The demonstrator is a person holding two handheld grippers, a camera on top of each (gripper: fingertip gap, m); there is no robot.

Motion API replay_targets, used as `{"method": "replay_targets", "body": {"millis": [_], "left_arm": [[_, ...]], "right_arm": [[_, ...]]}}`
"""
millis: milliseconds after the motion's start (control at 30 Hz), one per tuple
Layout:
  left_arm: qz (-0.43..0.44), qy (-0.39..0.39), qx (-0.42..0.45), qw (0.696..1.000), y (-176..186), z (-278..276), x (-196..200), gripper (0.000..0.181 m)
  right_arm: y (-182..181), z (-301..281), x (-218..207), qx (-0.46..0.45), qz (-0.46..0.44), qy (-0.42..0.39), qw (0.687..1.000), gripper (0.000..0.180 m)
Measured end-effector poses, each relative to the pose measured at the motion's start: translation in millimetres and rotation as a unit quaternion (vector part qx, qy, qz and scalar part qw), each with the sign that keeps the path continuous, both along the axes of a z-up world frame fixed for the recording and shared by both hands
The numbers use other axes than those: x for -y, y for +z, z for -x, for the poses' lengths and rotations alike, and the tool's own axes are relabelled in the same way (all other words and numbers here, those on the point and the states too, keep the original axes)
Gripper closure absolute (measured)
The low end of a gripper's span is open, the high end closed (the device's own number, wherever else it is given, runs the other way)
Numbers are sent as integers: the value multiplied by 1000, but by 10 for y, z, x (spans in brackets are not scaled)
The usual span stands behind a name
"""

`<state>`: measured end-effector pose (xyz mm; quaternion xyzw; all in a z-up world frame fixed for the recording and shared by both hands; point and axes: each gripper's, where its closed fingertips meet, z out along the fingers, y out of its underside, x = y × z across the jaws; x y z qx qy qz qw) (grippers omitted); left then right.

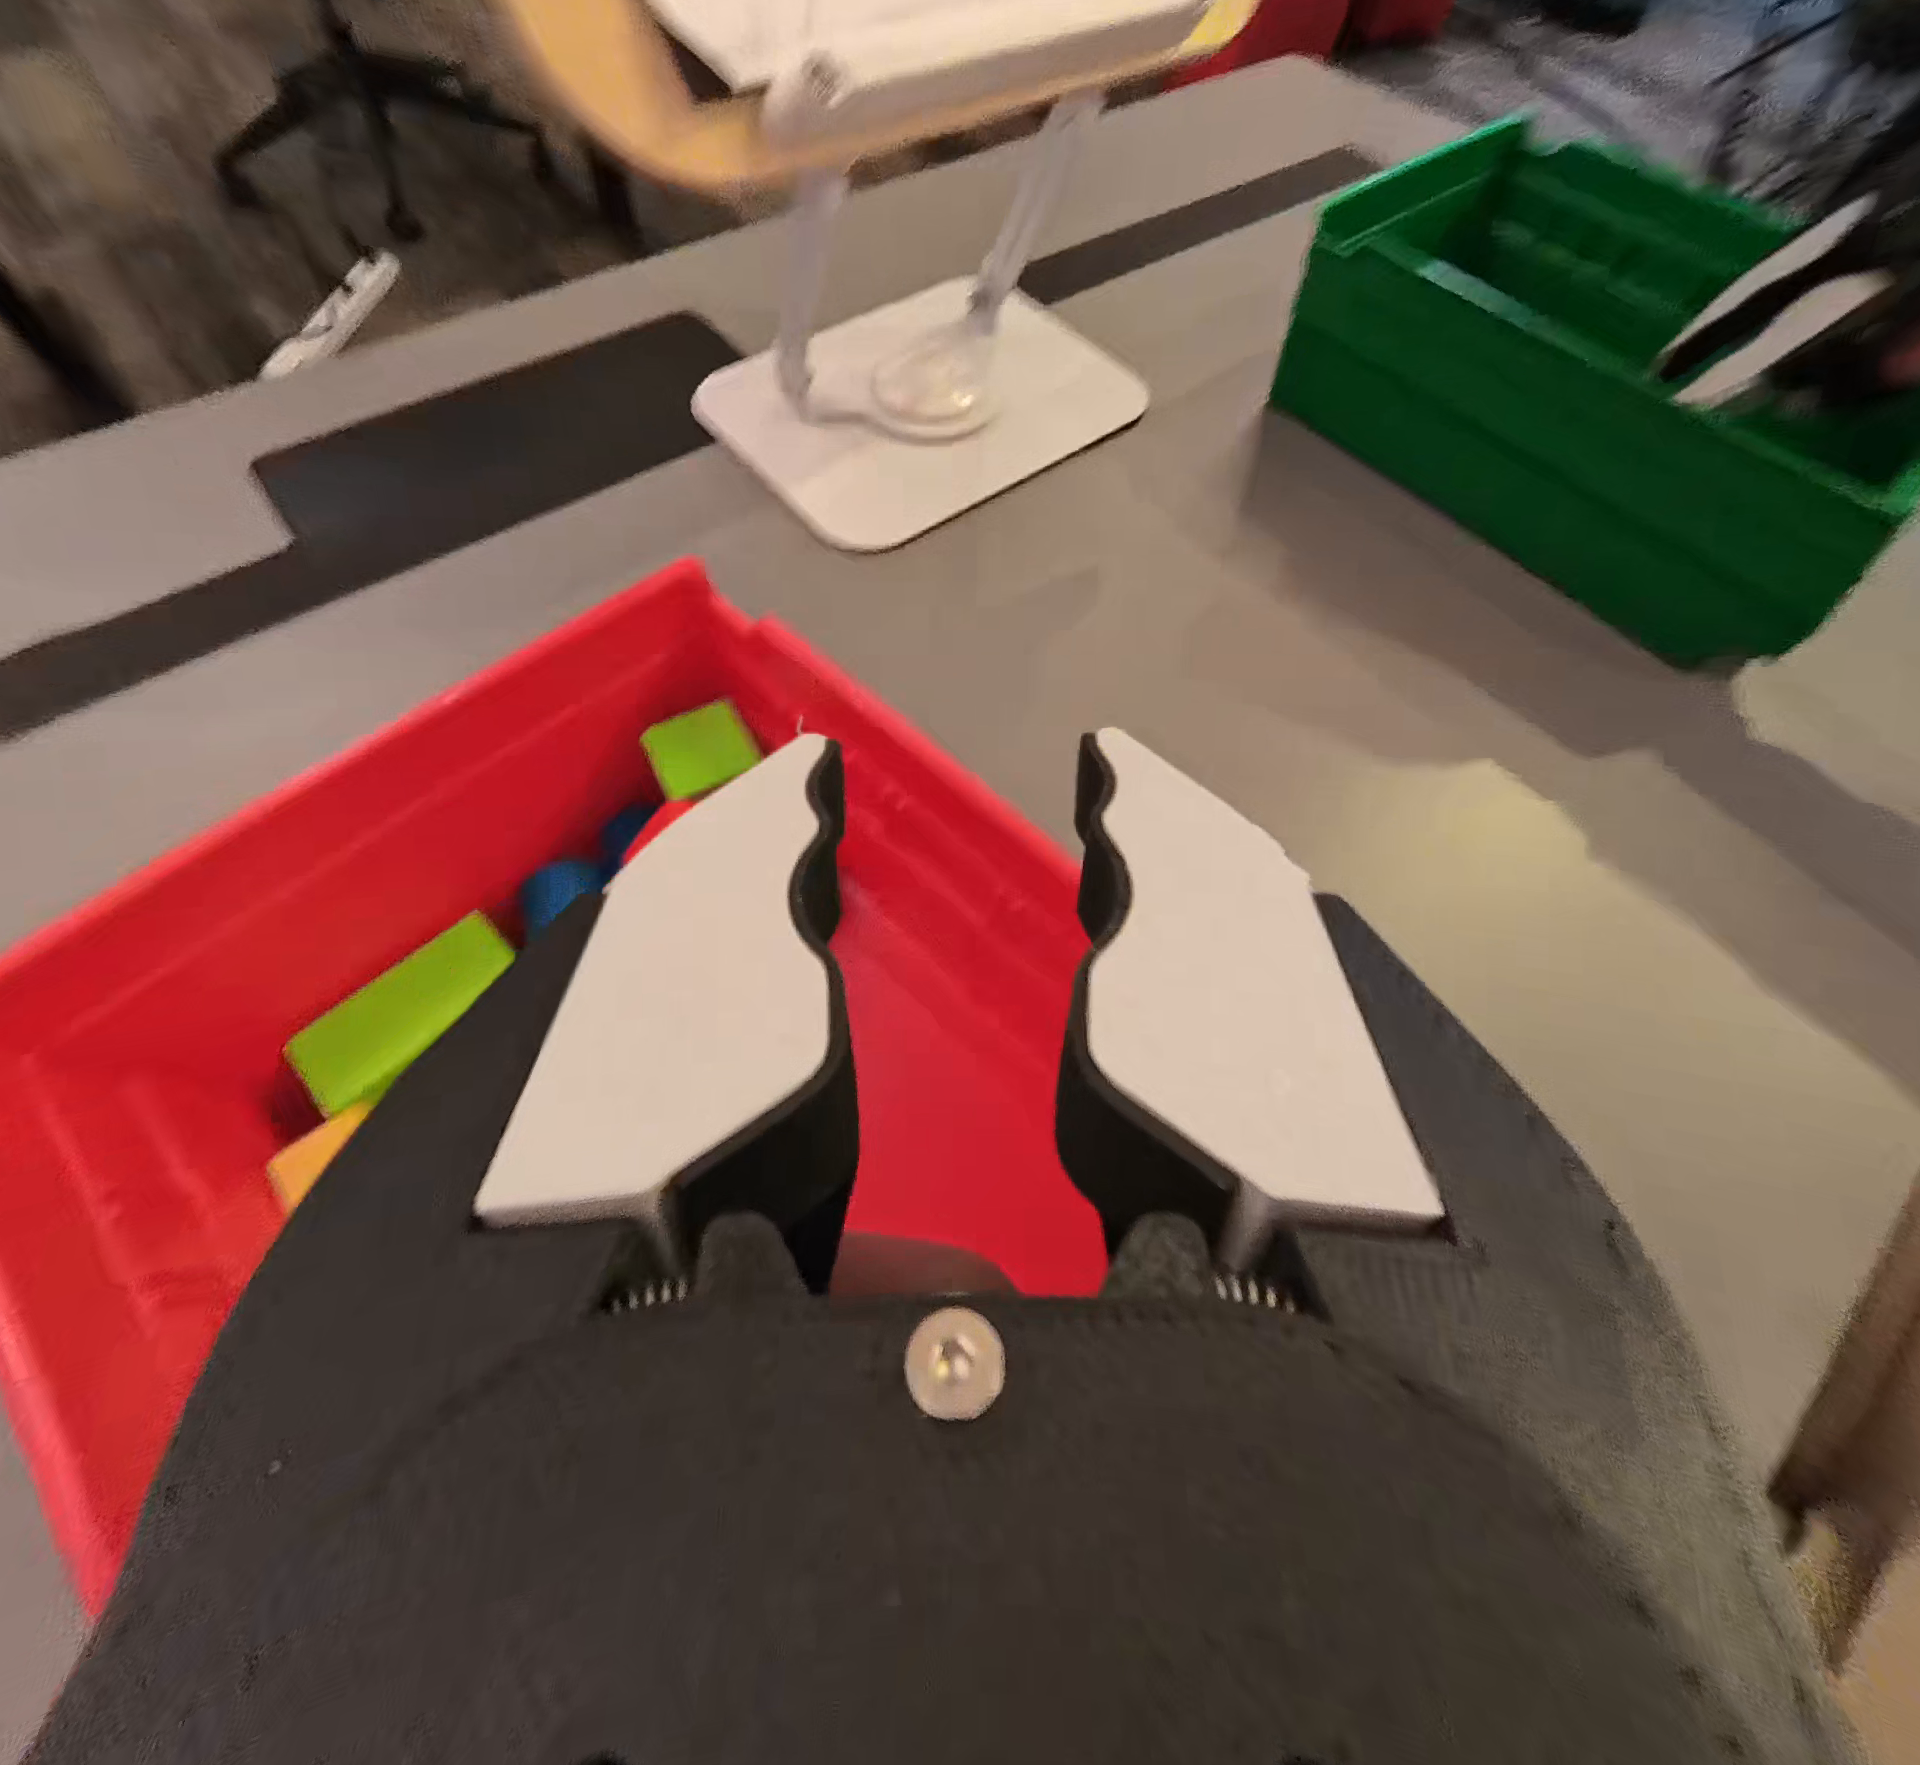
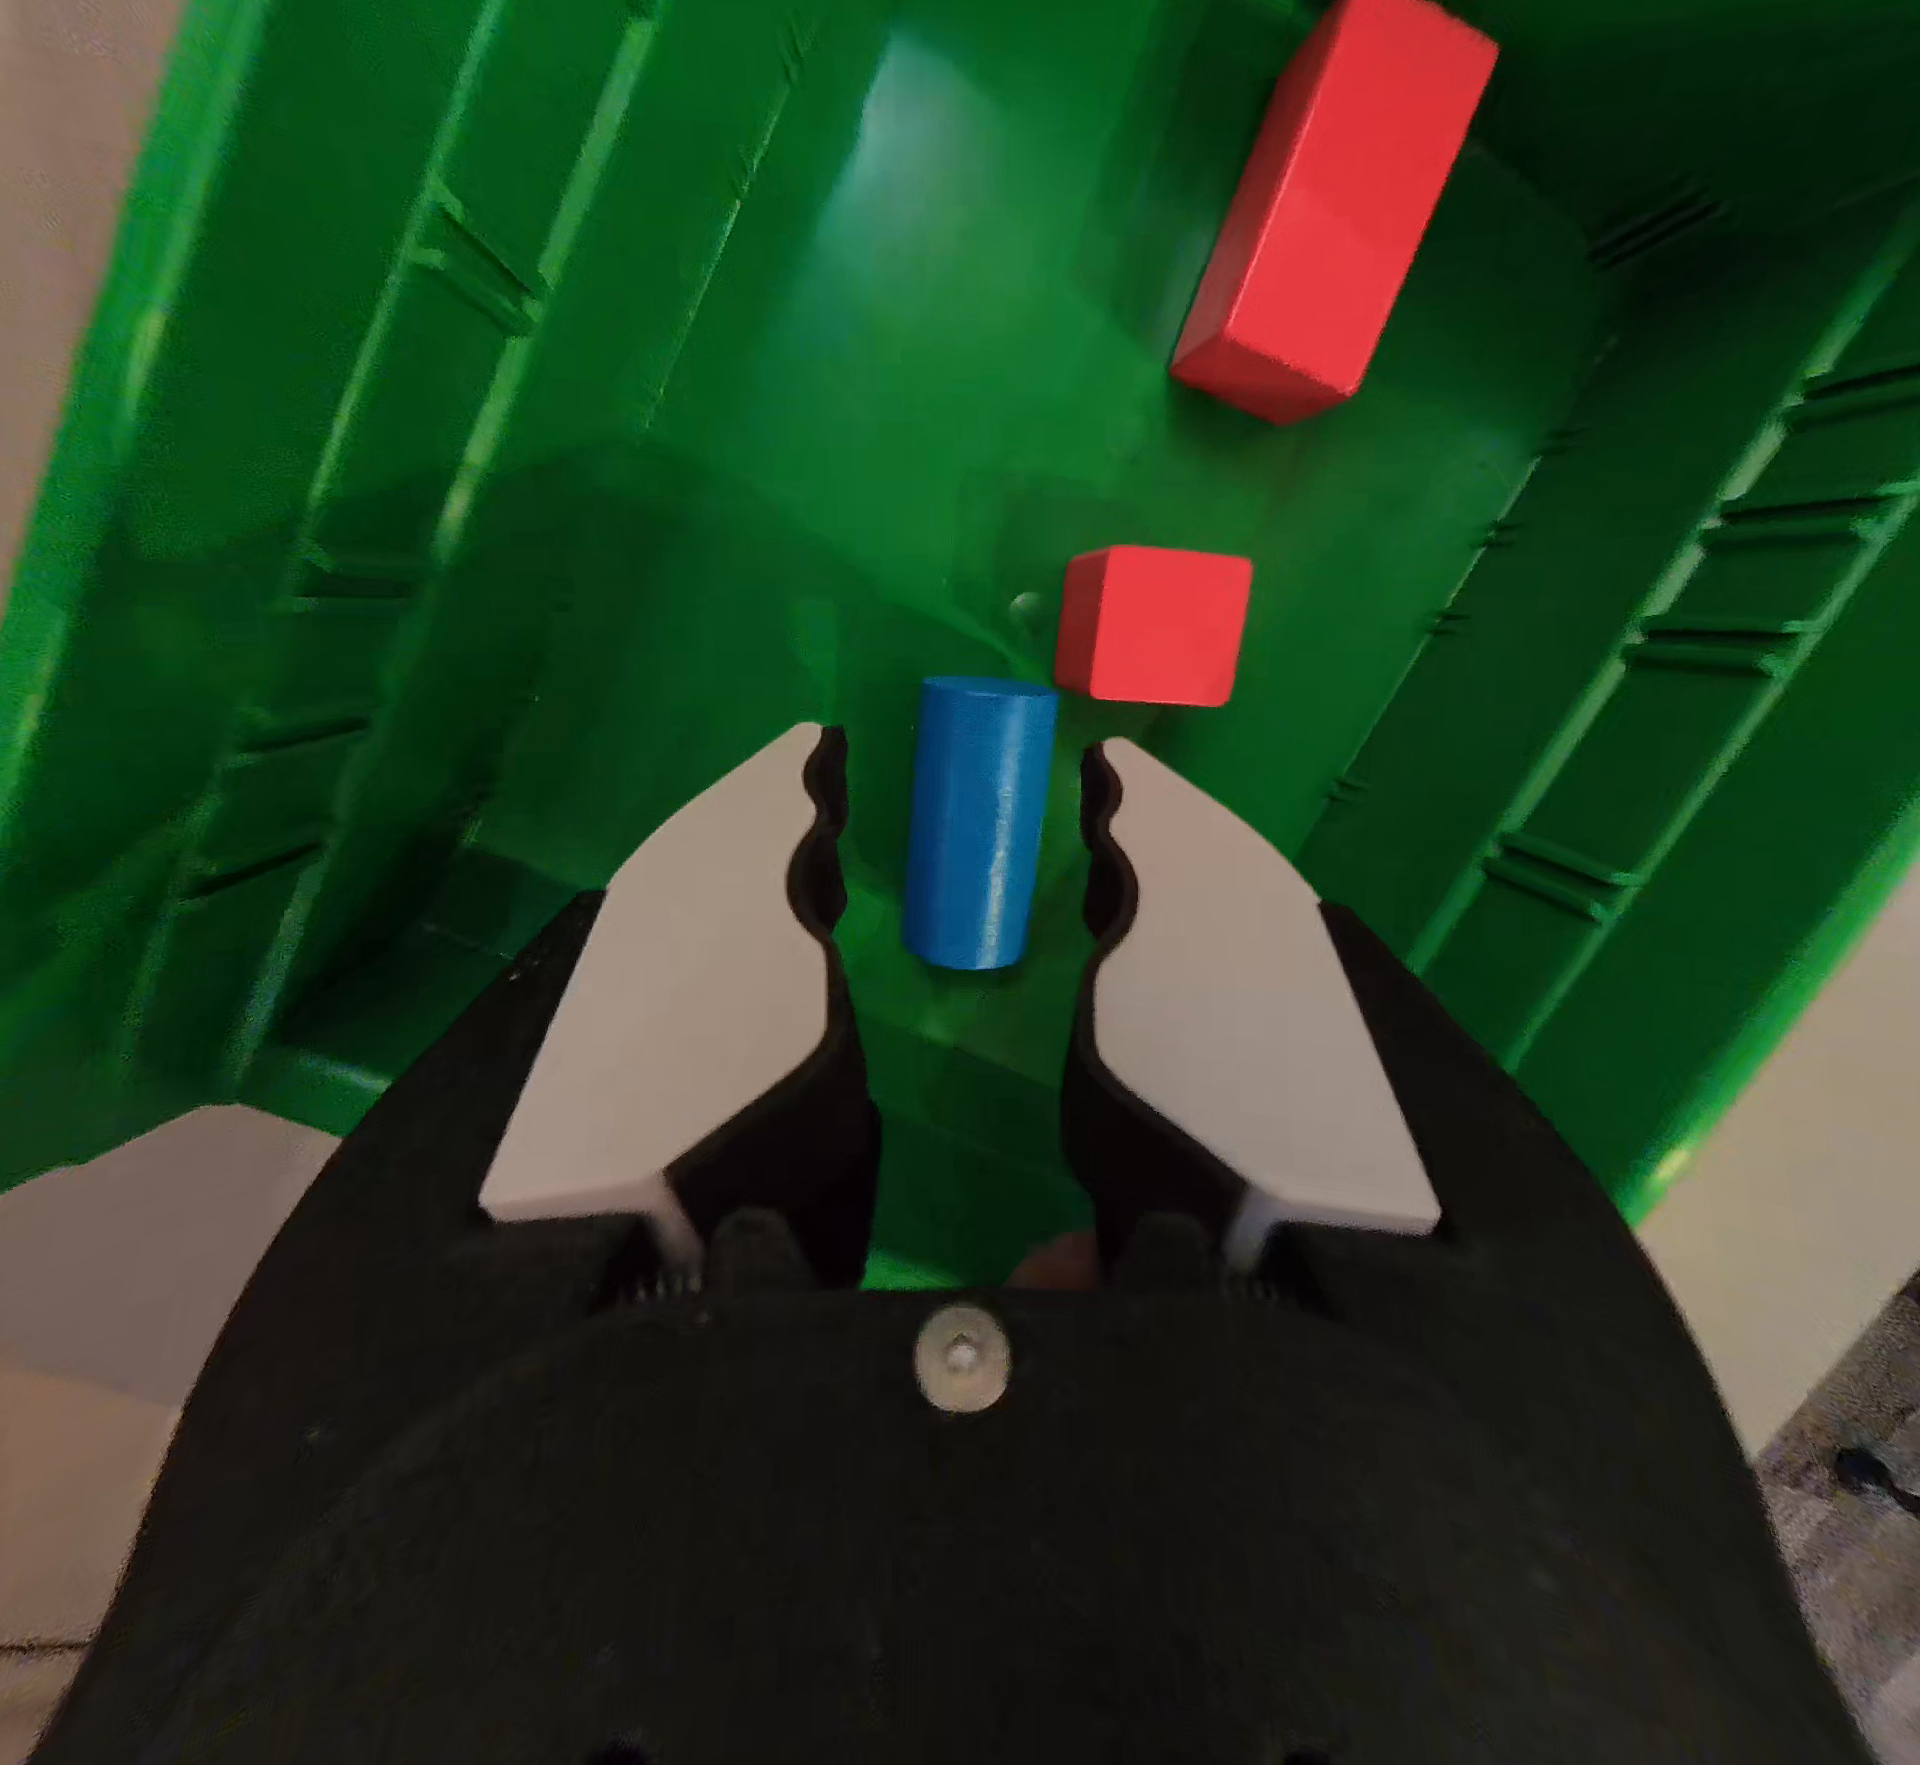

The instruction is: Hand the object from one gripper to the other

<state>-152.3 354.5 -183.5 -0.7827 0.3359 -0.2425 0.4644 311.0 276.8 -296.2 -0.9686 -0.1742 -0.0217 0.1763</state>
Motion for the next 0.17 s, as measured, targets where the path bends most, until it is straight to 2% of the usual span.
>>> {"method": "replay_targets", "body": {"millis": [33, 167], "left_arm": [[8, 11, -22, 1000, -118, 86, -45, 138], [33, 51, -155, 986, -679, 410, -174, 134]], "right_arm": [[49, 16, -17, 2, -8, 5, 1000, 137], [156, 125, -75, 4, -30, 27, 999, 137]]}}
